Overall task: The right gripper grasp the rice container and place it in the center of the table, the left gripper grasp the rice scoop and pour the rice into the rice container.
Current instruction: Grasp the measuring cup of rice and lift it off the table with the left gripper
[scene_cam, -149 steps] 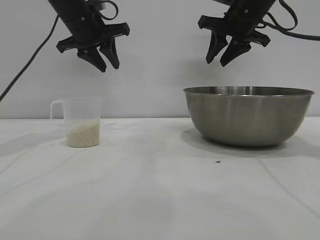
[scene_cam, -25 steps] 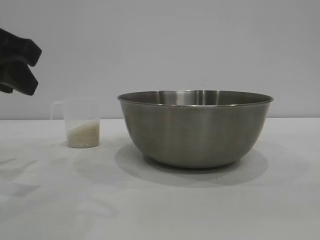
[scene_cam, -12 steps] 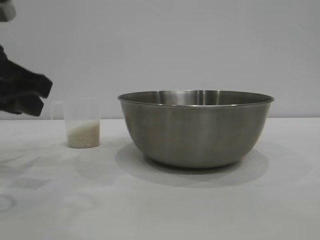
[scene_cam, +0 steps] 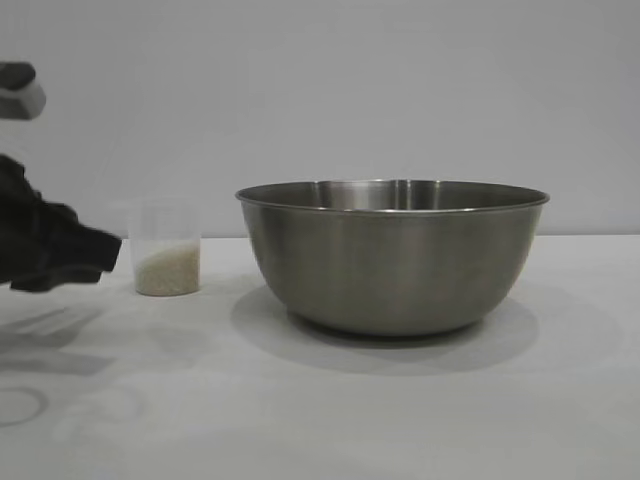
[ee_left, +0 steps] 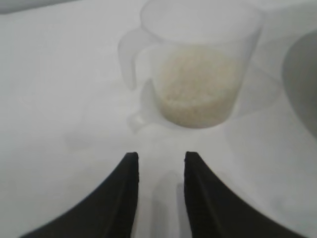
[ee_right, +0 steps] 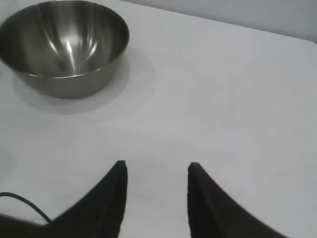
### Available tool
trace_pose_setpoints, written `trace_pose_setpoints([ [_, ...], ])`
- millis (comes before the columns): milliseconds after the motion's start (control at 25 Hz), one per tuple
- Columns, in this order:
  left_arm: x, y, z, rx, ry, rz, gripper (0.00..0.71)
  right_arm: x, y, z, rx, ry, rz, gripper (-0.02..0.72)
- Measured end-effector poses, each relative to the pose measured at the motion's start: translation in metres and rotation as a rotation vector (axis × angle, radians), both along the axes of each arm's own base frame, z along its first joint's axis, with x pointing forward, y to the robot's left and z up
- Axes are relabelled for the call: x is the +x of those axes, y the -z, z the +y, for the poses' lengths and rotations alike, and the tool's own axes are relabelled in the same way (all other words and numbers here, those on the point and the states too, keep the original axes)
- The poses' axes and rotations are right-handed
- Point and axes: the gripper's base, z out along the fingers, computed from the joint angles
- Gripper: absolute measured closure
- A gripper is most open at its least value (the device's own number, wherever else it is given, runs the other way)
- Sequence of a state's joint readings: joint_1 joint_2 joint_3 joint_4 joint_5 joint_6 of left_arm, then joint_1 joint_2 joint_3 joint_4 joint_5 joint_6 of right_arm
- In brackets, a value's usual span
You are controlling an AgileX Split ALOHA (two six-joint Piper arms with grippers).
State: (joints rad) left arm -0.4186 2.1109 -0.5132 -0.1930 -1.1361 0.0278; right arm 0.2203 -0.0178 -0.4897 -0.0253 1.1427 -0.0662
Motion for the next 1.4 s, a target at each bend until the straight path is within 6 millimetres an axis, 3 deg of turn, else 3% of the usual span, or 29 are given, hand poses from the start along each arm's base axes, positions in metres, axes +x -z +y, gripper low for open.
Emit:
trace_pose_setpoints([
  [360, 0.019, -0.002, 0.003, -0.03, -0.133, -0.04, 0.49, 0.0, 0.0, 0.0, 0.0, 0.0, 0.0, 0.424],
  [680, 0.027, 0.005, 0.002, -0.033, -0.156, -0.042, 0.49, 0.005, 0.0, 0.001, -0.004, -0.001, 0.036, 0.424],
  [1040, 0.046, -0.004, -0.004, -0.054, -0.154, -0.106, 0.49, 0.006, 0.0, 0.002, -0.004, -0.001, 0.04, 0.424],
  [1240, 0.052, -0.005, 0.004, -0.043, -0.143, -0.117, 0.71, 0.006, 0.0, 0.002, -0.002, 0.0, 0.04, 0.424],
  [1400, 0.054, -0.015, 0.004, -0.032, -0.105, -0.143, 0.71, 0.006, 0.0, 0.002, 0.0, 0.0, 0.041, 0.424],
])
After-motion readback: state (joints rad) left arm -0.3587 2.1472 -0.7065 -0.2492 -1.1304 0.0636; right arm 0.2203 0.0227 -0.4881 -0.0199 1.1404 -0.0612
